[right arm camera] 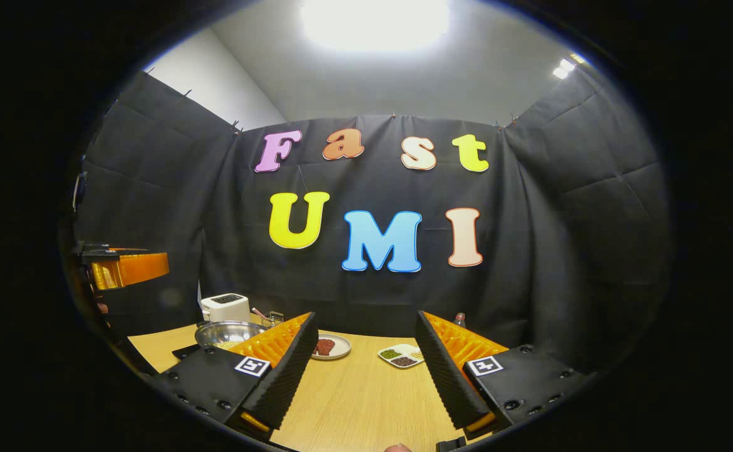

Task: First push the handle of the pot to place it horizontally, then grasp the pot with both hands and set it on the induction cooktop.

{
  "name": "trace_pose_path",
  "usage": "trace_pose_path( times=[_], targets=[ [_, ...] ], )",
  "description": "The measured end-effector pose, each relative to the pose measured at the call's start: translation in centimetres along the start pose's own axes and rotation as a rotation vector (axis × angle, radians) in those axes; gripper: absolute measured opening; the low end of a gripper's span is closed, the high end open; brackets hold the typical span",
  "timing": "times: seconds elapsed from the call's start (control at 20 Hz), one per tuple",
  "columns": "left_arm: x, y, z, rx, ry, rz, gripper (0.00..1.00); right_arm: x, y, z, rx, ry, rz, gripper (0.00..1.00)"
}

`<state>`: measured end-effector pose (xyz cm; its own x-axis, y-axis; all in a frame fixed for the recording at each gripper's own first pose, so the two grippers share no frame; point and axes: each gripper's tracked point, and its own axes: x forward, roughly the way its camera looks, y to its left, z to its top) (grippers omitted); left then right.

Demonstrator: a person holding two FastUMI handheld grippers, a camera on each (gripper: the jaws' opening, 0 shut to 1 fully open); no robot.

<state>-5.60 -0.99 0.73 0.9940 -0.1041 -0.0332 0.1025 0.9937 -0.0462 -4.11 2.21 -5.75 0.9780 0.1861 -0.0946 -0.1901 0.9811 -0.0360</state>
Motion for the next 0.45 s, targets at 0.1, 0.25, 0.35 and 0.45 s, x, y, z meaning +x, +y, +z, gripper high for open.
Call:
trace_pose_path(
  times=[0.1,0.25,0.35,0.45],
  targets=[
    [-0.15,0.18,0.13,0.004,-0.001,0.002,0.75,0.01,0.18,-0.08,-0.002,0.004,0.004,0.98],
    [-0.19,0.31,0.13,-0.001,-0.003,0.003,0.75,0.02,0.15,0.27,0.009,0.000,0.000,0.95],
    [-0.14,0.12,0.08,0.000,-0.001,0.000,0.75,-0.04,0.03,0.41,0.008,-0.003,-0.002,0.98],
    [-0.24,0.00,0.18,0.002,-0.004,-0.001,0.75,-0.02,0.11,0.29,0.005,-0.001,-0.003,0.98]
  ],
)
